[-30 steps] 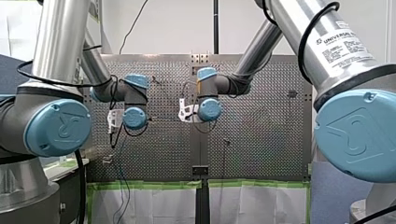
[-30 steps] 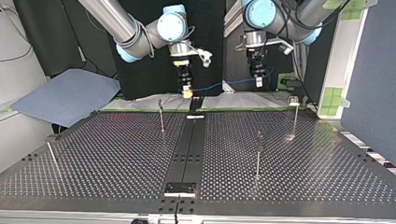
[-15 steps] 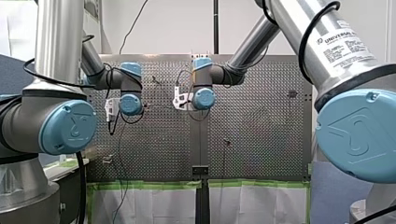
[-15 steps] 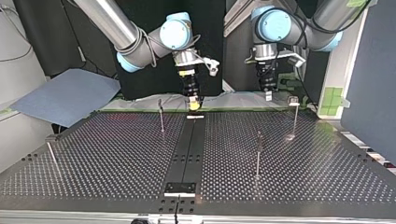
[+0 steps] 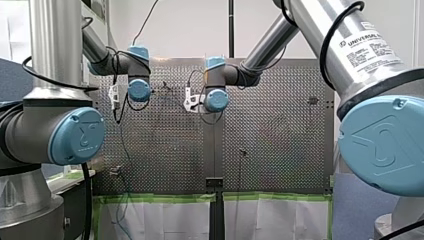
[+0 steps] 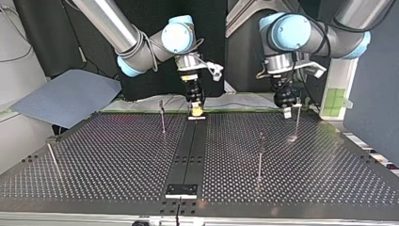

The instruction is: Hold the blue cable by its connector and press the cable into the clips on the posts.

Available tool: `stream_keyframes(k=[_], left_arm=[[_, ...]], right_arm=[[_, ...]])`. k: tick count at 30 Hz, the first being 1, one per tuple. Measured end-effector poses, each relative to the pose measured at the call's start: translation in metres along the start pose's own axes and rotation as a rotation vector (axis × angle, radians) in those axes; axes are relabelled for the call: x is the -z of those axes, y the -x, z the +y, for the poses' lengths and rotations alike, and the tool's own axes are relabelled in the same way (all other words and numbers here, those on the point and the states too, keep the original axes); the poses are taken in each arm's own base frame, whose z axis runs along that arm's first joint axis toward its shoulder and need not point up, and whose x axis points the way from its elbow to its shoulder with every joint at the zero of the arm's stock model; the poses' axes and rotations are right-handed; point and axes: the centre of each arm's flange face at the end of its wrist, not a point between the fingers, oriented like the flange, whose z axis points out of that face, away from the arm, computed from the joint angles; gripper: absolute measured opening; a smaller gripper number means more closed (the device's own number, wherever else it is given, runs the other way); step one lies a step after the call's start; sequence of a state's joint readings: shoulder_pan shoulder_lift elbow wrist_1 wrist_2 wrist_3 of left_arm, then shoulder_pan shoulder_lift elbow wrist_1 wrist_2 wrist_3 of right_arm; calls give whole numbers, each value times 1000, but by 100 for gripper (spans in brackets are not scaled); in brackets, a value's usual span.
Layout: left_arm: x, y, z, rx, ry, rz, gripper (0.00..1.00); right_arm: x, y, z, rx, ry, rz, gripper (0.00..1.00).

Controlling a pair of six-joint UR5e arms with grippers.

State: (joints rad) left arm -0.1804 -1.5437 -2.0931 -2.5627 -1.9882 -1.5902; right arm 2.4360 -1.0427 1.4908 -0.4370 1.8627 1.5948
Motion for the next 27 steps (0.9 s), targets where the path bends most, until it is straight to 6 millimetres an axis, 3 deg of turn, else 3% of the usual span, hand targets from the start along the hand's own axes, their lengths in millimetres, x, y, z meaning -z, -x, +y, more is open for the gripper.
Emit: stream_keyframes(k=[4, 9, 14, 18, 27], left_arm=[[-8, 12, -3, -19, -22, 7, 0], [-7, 28, 6, -45, 4, 8, 0], [-3, 20, 4, -83, -17, 60, 0], [4, 25, 3, -99, -46, 79, 0], [11, 24, 0, -126, -86, 143, 0]], right_arm=[[-3, -11, -4, 1, -4, 6, 0], [-11, -31, -10, -4, -11, 26, 0], [-17, -51, -16, -11, -22, 46, 0], [-23, -67, -19, -18, -29, 68, 0], [-28, -81, -23, -29, -45, 92, 0]])
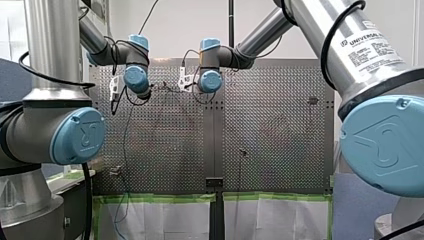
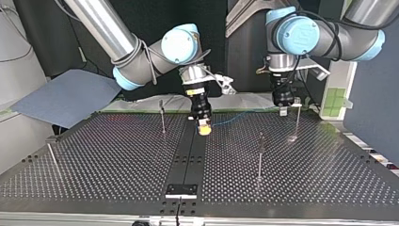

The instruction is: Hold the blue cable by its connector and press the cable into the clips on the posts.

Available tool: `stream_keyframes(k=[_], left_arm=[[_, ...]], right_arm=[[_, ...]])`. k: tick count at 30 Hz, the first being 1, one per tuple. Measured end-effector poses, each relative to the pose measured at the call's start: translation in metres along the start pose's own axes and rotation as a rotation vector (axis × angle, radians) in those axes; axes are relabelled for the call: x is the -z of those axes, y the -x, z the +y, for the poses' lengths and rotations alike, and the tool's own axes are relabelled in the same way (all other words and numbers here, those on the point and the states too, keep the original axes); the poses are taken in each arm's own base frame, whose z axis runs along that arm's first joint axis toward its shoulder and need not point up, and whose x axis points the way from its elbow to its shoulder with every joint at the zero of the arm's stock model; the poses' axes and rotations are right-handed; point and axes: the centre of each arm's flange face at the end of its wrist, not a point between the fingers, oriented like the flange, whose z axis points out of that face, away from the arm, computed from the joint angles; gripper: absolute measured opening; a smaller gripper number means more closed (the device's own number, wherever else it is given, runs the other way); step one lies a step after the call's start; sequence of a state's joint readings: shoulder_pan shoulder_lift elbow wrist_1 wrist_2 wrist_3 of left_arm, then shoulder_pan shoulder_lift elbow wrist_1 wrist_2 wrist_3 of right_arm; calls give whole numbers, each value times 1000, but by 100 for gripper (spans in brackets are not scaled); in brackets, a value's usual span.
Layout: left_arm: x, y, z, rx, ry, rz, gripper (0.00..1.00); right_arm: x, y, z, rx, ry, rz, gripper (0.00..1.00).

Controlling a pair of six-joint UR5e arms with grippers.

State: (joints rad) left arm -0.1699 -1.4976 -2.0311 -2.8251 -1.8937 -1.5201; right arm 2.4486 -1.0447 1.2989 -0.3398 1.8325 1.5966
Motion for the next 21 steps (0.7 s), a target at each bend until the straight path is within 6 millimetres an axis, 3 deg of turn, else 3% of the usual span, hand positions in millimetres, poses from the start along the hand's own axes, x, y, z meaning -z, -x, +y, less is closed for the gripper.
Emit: stream_keyframes(k=[8, 15, 21], left_arm=[[-4, 21, -4, 19, -7, 14, 0], [-1, 59, -2, 50, -2, -55, 0], [-3, 64, -3, 67, -2, -75, 0]], right_arm=[[-2, -3, 1, -14, 1, 5, 0], [-4, -3, 5, -30, 4, 7, 0], [-7, -3, 8, -50, 1, 7, 0]])
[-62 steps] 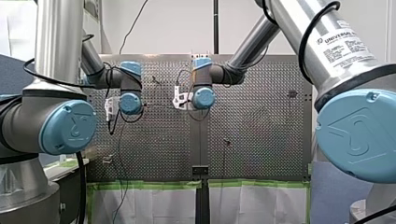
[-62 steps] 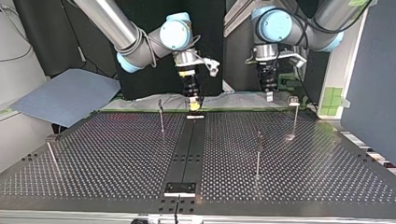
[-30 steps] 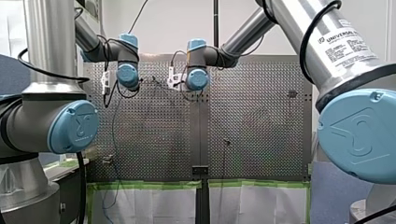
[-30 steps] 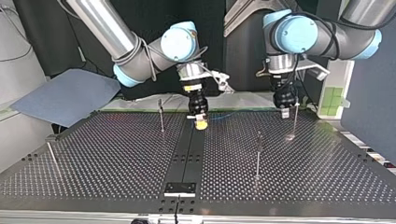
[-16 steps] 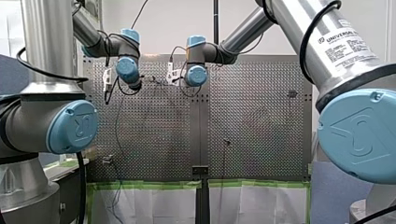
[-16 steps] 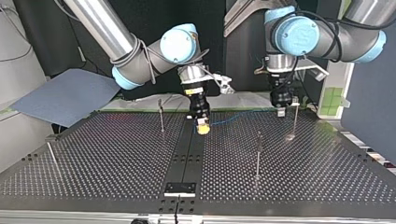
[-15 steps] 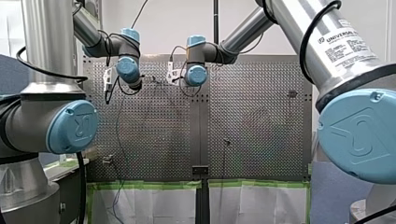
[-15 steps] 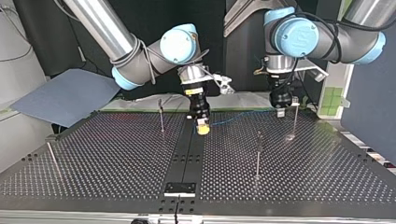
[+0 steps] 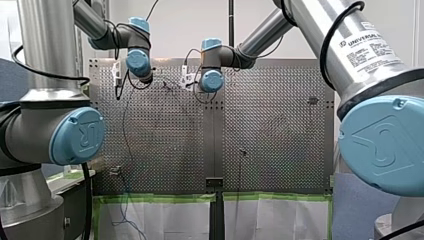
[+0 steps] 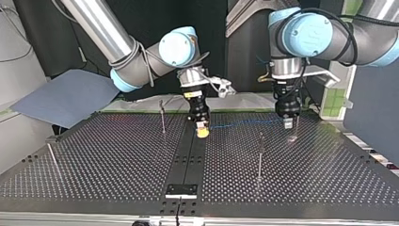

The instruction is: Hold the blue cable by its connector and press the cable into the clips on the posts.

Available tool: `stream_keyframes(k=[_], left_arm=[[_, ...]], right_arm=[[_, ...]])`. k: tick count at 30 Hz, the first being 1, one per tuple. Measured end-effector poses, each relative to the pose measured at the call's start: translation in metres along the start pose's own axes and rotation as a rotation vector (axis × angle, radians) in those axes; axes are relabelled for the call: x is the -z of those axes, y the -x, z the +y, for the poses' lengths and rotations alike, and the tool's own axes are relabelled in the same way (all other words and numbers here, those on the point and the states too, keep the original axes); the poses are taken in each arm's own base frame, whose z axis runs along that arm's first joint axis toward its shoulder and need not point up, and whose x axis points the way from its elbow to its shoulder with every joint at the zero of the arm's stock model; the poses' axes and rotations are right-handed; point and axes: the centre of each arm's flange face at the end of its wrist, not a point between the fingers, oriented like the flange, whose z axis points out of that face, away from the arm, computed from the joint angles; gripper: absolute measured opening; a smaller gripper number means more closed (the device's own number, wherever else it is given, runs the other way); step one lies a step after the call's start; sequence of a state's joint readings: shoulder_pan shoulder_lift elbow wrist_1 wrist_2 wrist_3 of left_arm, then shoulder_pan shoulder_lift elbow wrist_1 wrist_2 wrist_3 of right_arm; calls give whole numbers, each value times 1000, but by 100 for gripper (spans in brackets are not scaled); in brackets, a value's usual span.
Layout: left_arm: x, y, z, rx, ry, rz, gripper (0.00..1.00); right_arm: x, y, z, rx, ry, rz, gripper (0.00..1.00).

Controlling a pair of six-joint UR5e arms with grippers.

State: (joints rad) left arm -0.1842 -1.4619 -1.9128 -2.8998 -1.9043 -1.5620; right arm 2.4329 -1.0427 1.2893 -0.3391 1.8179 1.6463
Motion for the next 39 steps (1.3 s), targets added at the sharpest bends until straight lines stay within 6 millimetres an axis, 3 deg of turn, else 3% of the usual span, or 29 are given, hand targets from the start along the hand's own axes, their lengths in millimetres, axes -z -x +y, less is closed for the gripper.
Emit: stream_keyframes(k=[12, 24, 31, 39], left_arm=[[-15, -24, -7, 7, 5, 27, 0], [-22, -24, -11, 52, 2, -19, 0], [-28, -36, -19, 58, -9, -8, 0], [-39, -30, -24, 80, -10, -29, 0]], right_arm=[[-14, -3, 12, -67, -18, 2, 0], [-26, 6, 10, -84, -45, -32, 0], [-29, 4, 11, -93, -53, -32, 0], [-37, 4, 8, -95, -65, -30, 0]])
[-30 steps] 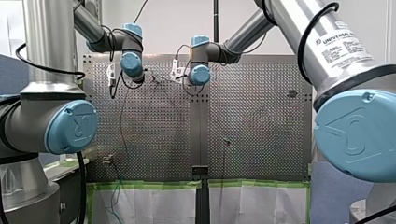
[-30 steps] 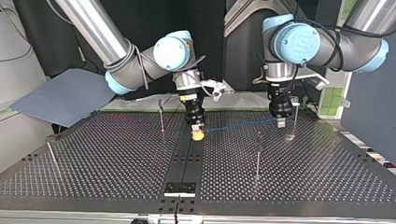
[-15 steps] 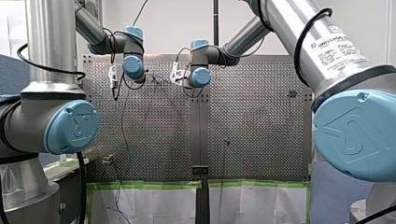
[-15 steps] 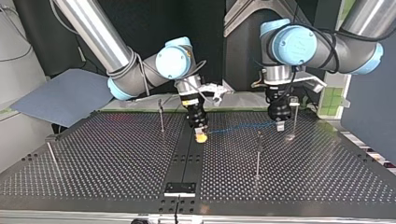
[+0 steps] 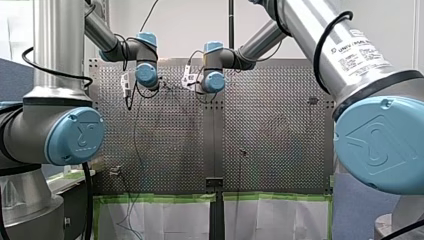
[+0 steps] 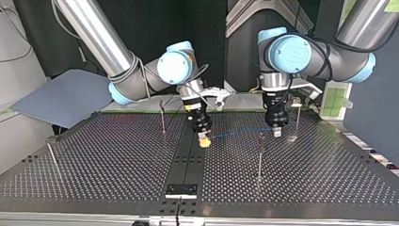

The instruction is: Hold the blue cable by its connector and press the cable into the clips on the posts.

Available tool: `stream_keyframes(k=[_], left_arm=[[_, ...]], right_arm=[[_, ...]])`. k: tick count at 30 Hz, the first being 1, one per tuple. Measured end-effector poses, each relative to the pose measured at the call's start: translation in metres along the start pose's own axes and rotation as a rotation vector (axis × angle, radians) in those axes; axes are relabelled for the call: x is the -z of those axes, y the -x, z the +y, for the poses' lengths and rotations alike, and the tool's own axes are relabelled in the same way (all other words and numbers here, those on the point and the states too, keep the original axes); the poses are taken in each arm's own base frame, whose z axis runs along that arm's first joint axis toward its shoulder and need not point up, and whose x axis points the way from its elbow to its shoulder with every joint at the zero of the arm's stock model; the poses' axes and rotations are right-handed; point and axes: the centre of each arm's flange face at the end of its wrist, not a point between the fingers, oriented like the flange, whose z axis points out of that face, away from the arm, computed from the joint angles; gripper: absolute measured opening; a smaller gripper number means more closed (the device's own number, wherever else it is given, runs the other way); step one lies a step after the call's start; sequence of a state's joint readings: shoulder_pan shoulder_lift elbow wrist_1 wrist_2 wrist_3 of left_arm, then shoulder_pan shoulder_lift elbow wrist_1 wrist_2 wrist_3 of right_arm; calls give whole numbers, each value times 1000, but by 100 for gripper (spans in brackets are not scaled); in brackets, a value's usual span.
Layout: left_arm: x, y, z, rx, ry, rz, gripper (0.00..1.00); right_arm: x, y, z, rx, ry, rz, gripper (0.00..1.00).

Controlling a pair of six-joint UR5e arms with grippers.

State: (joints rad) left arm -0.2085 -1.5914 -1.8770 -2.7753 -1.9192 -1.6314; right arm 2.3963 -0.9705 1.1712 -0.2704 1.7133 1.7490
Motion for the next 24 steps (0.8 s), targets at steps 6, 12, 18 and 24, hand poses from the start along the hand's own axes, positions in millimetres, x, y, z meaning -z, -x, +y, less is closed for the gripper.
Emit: stream_keyframes(k=[6, 12, 18, 24], left_arm=[[-8, -6, 1, 1, 15, 4, 0], [-17, -3, 4, 10, 26, -5, 0], [-29, -2, 4, 16, 26, -6, 0], [-40, 5, 6, 32, 32, -21, 0]], right_arm=[[-6, 8, 0, 1, -1, -11, 0], [-13, 15, 0, 2, -6, -18, 0], [-17, 11, 0, 1, -7, -9, 0], [-20, 6, 0, 0, -7, 1, 0]])
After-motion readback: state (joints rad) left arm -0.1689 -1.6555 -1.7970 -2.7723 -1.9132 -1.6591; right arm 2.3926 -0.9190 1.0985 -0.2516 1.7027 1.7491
